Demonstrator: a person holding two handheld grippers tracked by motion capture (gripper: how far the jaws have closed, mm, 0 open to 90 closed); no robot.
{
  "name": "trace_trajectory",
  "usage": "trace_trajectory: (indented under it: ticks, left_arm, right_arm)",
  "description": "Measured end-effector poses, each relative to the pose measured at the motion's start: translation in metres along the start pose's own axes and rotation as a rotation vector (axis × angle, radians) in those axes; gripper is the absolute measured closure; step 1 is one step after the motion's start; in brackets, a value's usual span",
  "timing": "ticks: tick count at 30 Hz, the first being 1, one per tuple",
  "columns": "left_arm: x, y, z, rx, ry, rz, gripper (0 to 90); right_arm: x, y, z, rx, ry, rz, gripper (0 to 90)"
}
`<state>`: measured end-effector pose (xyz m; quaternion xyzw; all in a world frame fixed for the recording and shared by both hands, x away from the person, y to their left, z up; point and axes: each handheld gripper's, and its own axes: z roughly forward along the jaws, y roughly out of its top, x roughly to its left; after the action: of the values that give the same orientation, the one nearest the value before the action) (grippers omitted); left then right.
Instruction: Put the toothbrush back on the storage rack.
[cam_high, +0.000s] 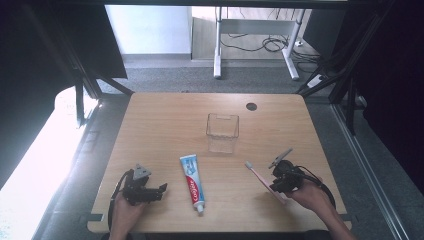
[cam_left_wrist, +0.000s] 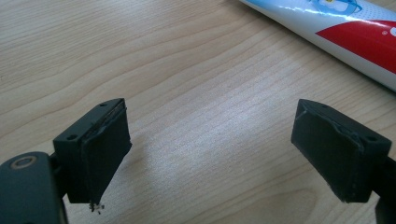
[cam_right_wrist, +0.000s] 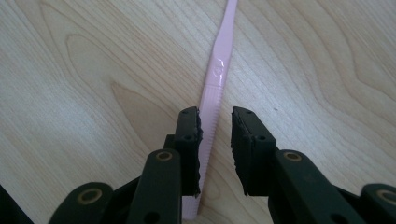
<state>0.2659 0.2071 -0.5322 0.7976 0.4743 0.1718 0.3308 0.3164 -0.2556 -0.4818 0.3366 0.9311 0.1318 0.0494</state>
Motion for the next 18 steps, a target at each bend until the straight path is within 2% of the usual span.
trace_trajectory:
  ticks: [12, 18]
  left_arm:
    - [0.0, 0.0, 0.001, 0.006, -0.001, 0.003, 11.7]
    - [0.0, 0.0, 0.001, 0.007, 0.001, 0.004, 11.7]
  right_arm:
    - [0.003, 0.031, 0.012, 0.152, -0.036, -0.024, 69.9]
    - [0.002, 0.039, 0.016, 0.192, -0.036, -0.029, 69.7]
